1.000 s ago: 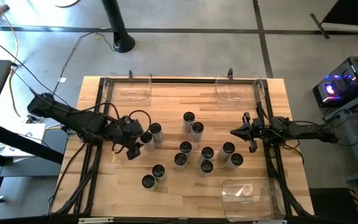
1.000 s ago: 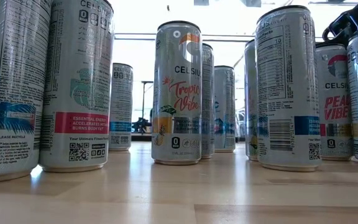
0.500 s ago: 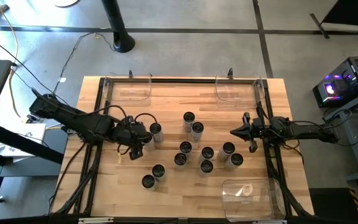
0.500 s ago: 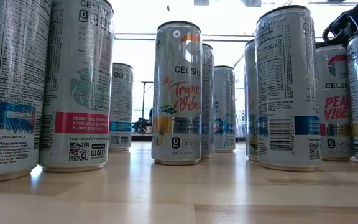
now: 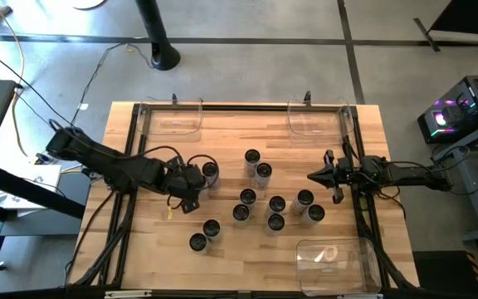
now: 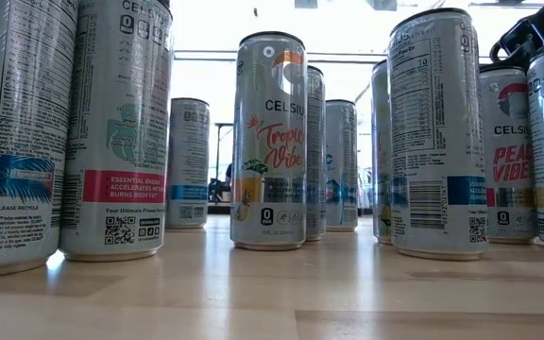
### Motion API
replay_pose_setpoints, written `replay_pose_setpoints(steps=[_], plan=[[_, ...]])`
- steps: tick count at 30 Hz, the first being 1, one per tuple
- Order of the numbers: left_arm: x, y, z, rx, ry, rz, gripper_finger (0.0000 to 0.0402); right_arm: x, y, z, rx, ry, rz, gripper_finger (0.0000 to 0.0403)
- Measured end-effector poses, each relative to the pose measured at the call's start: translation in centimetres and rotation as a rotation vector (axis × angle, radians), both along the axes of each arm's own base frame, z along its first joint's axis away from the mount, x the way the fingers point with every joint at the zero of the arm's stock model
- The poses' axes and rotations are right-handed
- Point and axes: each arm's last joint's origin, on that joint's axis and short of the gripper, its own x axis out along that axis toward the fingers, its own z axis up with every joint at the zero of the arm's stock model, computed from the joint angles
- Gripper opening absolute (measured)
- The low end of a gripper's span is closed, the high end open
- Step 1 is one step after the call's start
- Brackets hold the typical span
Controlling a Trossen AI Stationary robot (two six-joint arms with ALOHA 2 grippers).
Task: Sort soda cans
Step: Put the white-yellow soda can into the top left transparent bin
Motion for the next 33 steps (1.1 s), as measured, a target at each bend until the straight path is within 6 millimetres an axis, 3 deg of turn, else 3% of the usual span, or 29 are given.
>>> replay_pose_setpoints(steps=[14,33], plan=[[1.2,-0.4,-0.7,-0.057,-0.056,0.069,0.0269,0.0,0.0,0.0,0.000,0.000,0.000,0.0000],[1.7,1.4,-0.8,-0.128,-0.079,0.227,0.0275,0.0,0.0,0.0,0.000,0.000,0.000,0.0000]])
